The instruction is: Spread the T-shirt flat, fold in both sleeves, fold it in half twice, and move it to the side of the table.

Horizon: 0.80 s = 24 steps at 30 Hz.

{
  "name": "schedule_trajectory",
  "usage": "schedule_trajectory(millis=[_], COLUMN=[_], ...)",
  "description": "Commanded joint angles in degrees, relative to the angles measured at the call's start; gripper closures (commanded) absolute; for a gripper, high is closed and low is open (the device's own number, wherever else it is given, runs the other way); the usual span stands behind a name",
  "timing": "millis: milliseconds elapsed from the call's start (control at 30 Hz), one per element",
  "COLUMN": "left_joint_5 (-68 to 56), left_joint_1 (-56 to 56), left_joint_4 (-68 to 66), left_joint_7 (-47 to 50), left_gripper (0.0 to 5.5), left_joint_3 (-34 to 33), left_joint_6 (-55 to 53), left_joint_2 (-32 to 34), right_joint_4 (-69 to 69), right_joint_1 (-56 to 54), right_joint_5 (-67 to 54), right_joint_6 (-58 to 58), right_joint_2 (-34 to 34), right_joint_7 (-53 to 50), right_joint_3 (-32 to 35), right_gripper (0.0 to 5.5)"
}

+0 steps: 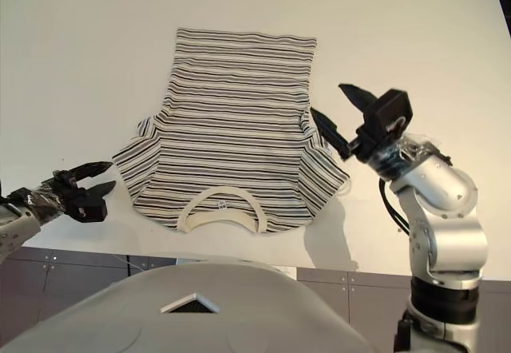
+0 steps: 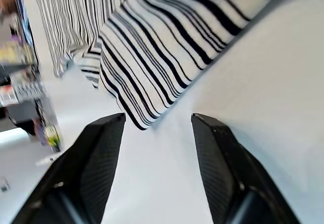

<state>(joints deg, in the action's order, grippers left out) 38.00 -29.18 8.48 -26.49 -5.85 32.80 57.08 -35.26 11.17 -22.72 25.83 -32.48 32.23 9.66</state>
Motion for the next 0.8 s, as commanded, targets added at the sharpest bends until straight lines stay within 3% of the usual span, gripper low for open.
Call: schedule_trajectory(millis=[33,667,800], left_joint_5=[7.14,8.02,9.84], left_joint_1=[4.97,10.29,10.39], left_joint_4=[-6.29,-13.63,-16.53], left_joint_7=[2.87,10.69,14.38], left_gripper=[3.08,3.08,3.81], left_joint_3=[4.67,13.75,15.75], left_joint_6=[0.64,3.11,2.7], left_joint_2=[0.9,0.48,0.16], right_joint_4=[0.17,3.13,3.46], right_joint_1=[-4.0,-7.66,-8.88], right_joint_5=[1.23,4.3,4.18], right_joint_6=[1.53,0.67,0.77], right_joint_2=[2.35,5.34,5.51], right_joint_7=[-2.75,-5.62,-5.66], right_joint_3=[-4.31,-9.35,-9.43], right_gripper=[2.64,2.64,2.59])
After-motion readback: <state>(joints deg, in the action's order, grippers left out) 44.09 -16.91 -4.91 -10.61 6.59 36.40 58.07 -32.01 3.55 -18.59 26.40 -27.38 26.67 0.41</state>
